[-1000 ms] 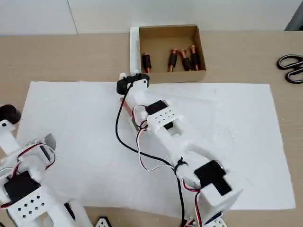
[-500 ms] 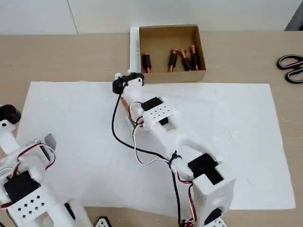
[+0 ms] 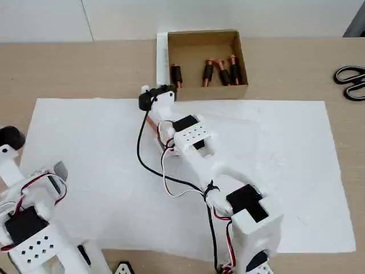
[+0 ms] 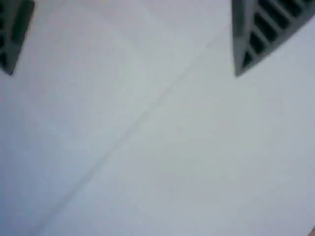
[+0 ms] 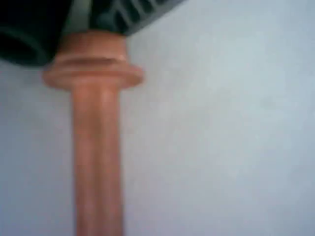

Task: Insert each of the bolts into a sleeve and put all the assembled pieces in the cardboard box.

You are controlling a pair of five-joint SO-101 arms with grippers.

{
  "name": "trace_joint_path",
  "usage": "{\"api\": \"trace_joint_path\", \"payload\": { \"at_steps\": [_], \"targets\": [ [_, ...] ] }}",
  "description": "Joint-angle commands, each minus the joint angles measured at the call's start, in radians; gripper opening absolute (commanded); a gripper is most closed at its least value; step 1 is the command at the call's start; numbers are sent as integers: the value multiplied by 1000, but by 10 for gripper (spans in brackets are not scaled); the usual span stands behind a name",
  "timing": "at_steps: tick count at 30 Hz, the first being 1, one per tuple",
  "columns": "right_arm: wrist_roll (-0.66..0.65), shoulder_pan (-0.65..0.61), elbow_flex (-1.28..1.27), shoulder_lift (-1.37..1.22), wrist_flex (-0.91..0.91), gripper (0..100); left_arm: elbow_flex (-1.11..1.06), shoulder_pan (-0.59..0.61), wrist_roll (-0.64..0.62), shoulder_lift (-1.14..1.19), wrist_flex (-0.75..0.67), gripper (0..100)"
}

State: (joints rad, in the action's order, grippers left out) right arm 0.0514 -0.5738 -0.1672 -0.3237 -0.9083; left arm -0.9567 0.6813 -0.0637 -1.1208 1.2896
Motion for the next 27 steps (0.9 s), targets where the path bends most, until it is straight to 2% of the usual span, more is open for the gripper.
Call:
{"api": "trace_joint_path", "payload": {
  "at_steps": [1,7,21,27],
  "targets": [
    [-2,-4,38,-2,18,163,38,-2,9,-18,2,269],
    [-2,2,40,64,-59,96,38,-2,9,-18,0,269],
    [-2,137,38,231,-166,92,38,-12,11,-14,-5,269],
    [-2,185,38,360,-263,91,67,-230,69,-8,-6,270]
  ]
}}
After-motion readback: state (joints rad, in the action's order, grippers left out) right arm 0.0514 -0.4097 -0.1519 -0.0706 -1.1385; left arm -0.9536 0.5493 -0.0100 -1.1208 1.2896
